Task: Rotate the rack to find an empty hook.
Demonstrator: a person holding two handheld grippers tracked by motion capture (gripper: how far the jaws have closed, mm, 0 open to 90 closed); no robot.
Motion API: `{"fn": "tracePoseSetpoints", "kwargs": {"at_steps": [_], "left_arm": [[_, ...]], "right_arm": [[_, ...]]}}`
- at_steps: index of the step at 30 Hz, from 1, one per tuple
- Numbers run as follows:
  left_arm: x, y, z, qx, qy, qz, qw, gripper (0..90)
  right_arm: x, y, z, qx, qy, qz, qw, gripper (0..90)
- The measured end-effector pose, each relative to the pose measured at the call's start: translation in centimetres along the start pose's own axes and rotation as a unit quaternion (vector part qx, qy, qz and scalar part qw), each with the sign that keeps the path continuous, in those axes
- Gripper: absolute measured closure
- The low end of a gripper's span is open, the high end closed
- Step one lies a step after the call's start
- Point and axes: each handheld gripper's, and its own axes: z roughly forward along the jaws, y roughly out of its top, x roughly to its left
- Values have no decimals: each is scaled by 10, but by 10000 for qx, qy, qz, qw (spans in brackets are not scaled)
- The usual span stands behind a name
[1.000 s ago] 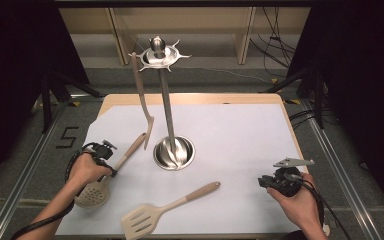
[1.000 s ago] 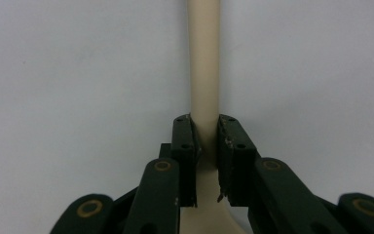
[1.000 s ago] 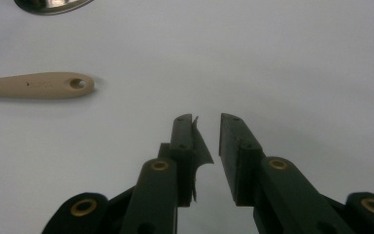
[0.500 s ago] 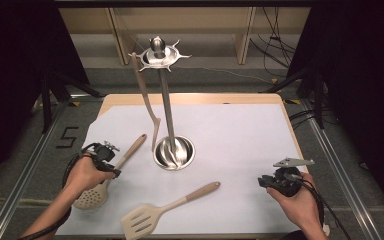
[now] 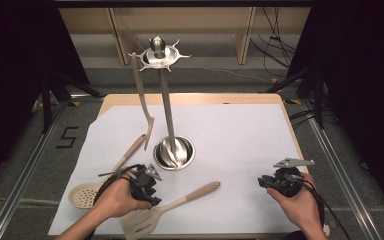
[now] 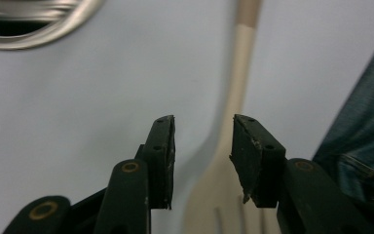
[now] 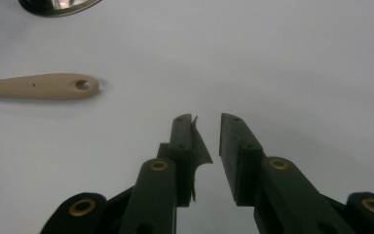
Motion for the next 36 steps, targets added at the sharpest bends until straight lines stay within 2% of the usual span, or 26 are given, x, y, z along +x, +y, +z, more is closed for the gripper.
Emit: {"fn": "tracePoseSetpoints", "kwargs": {"at_steps": [1, 4, 5, 6, 8, 9, 10, 11, 13, 14, 18, 22, 23, 27, 30, 31, 32, 33, 34, 35, 36], "left_arm": [[-4, 1, 4, 53, -85, -21, 9999, 599], [-8, 7, 16, 176, -110, 102, 9997, 604], [-7, 10, 18, 315, -85, 333, 9989, 607], [-8, 12, 21, 398, -96, 424, 9983, 612], [-10, 14, 27, 472, -136, 463, 9977, 620], [-11, 15, 31, 503, -143, 498, 9974, 623], [-11, 16, 33, 512, -148, 504, 9973, 630], [-12, 17, 35, 574, -124, 537, 9968, 635], [-12, 17, 39, 596, -91, 564, 9966, 644], [-13, 17, 40, 623, -80, 547, 9965, 645], [-13, 18, 42, 760, -33, 681, 9948, 656], [-13, 18, 43, 821, 21, 671, 9944, 689], [-14, 19, 43, 825, 66, 651, 9944, 703], [-20, 20, 43, 940, 248, 619, 9933, 751], [-21, 20, 43, 938, 290, 548, 9937, 769], [-21, 19, 43, 890, 253, 517, 9944, 770], [-18, 19, 42, 895, 216, 585, 9940, 771], [-18, 17, 43, 781, 153, 434, 9959, 772], [-15, 16, 42, 758, 91, 466, 9960, 773], [-14, 14, 42, 669, 39, 408, 9969, 774], [-11, 13, 40, 636, -16, 432, 9970, 774]], "right_arm": [[0, 0, 0, -22, 20, 10, 10000, 758], [-1, -1, 1, 8, 22, 10, 10000, 758], [-1, 0, 1, 30, 31, 5, 10000, 758], [-1, 0, 1, 24, 27, -3, 10000, 758], [-1, 0, 1, 5, 17, 13, 10000, 758], [-1, -2, 4, -196, 82, 26, 9998, 758], [-2, 0, 1, -25, 83, 1, 10000, 758], [-4, -1, 2, -76, 43, -112, 9999, 758], [-4, -1, 2, -65, 36, -105, 9999, 758], [-2, -1, 1, 22, 35, 11, 10000, 758], [-2, 0, 1, -6, 51, 20, 10000, 758], [-1, 0, 1, 41, 61, 9, 10000, 758], [-1, 0, 1, 65, -21, -21, 10000, 758], [-2, 0, 1, 34, 91, 12, 10000, 758], [-1, 0, 1, 3, 66, 14, 10000, 759], [-2, -1, 1, -3, 64, 17, 10000, 759], [-2, -1, 1, -30, 53, 21, 10000, 759], [-3, -1, 2, -94, 42, -103, 9999, 759], [-4, -1, 2, -91, 40, -106, 9999, 759], [-2, -1, 1, -3, 51, 10, 10000, 759], [-2, -1, 1, -12, 50, 26, 10000, 759]]}}
